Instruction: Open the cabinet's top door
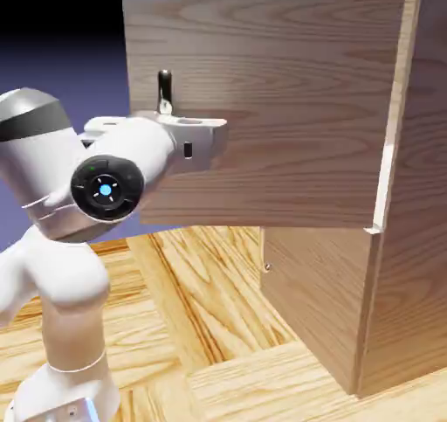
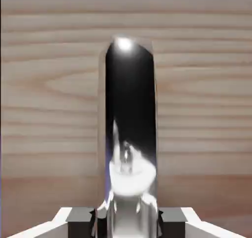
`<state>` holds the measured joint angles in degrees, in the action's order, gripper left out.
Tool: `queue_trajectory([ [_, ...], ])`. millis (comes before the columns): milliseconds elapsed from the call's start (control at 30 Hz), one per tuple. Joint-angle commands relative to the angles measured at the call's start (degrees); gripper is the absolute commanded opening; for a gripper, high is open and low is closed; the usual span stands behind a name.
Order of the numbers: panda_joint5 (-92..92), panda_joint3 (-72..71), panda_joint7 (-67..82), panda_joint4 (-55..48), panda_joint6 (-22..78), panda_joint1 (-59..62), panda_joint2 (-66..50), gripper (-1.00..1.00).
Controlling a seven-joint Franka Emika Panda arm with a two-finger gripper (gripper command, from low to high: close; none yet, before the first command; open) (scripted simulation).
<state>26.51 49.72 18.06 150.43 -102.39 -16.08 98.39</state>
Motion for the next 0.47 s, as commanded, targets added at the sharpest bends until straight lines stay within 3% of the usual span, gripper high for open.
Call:
queue_trajectory([
  [0, -0.8, 1.2, 0.0, -2.1, 2.2, -1.4, -0.4, -1.0],
  [433, -5.5, 9.8, -2.0, -28.3, 26.6, -20.7, -3.9, -1.0],
])
